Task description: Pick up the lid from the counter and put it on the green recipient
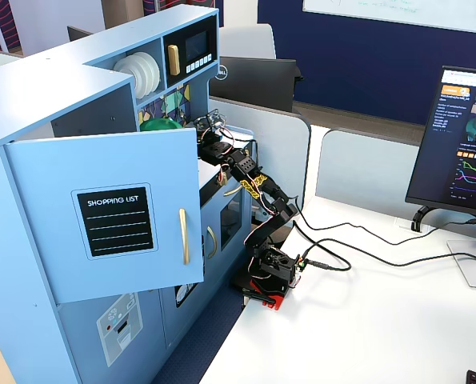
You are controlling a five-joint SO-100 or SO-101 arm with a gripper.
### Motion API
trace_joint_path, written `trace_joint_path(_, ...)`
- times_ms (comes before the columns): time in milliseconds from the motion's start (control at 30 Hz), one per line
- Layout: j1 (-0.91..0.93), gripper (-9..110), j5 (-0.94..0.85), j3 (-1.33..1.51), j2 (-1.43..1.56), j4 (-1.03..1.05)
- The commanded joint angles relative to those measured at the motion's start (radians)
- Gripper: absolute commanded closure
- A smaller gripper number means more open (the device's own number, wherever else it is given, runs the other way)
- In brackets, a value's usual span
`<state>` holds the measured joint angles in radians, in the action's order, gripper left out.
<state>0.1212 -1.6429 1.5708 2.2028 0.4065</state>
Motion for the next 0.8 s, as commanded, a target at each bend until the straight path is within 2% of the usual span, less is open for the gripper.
trace_joint_path(0, -0.029, 101, -0.011, -0.095, -0.015, 0.003)
trace_joint_path(767, -0.098, 101, 0.002, -0.067, -0.075, 0.025)
